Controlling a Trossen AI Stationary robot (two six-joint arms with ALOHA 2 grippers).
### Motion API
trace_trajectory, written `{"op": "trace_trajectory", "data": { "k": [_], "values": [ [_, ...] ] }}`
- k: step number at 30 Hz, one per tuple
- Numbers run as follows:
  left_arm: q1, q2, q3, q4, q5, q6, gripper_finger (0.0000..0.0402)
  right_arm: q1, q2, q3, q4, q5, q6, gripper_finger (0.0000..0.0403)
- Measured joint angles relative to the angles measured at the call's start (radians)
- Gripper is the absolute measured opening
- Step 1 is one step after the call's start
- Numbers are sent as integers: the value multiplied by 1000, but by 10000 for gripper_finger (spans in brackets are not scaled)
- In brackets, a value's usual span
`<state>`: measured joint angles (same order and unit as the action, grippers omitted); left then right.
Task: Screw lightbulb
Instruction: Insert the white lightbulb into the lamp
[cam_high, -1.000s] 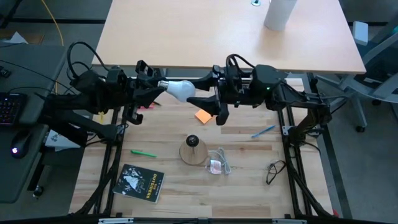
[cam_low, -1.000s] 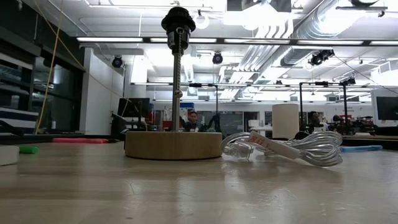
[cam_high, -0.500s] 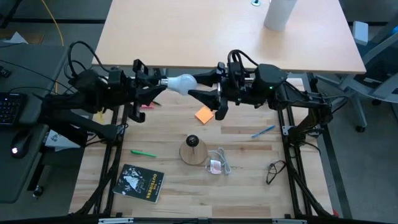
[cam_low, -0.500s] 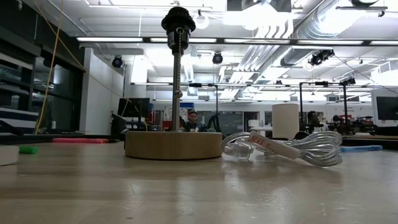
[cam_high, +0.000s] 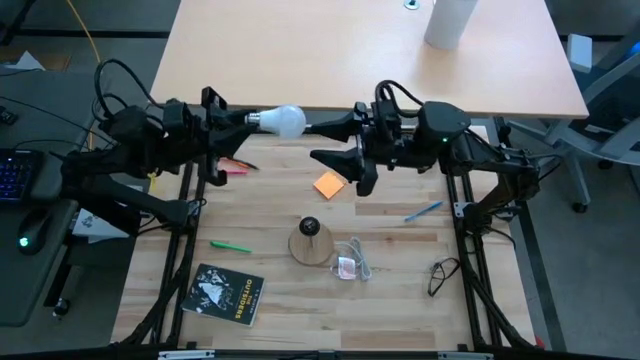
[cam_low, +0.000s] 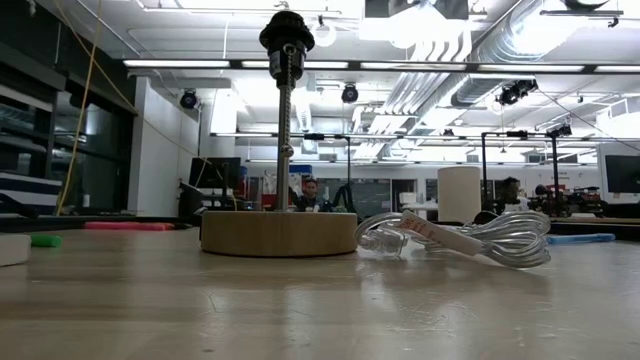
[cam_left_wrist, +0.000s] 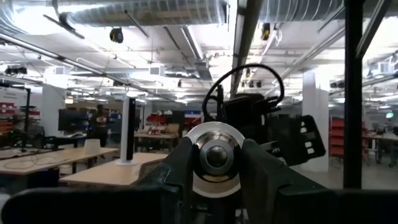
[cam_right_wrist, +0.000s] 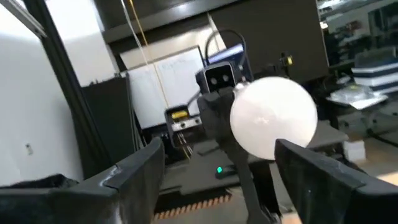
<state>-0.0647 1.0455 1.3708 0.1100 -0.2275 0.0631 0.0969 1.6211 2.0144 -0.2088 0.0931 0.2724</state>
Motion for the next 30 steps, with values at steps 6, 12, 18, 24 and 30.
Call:
{"op": "trace_trajectory", "data": {
  "k": [6,12,18,24,30],
  "values": [
    [-1,-5,0,3,8,-10,85,-5,0,0,-92,23,-47,376],
    [-2,-6,0,29,83,-99,85,-5,0,0,-105,66,-66,388],
    [-2,-1,0,50,114,-123,85,4,4,0,-25,63,-64,387],
    [-2,19,1,120,118,-122,85,4,11,0,34,54,-52,387],
    [-2,60,1,127,121,-122,85,-5,16,0,83,-10,2,387]
  ]
}}
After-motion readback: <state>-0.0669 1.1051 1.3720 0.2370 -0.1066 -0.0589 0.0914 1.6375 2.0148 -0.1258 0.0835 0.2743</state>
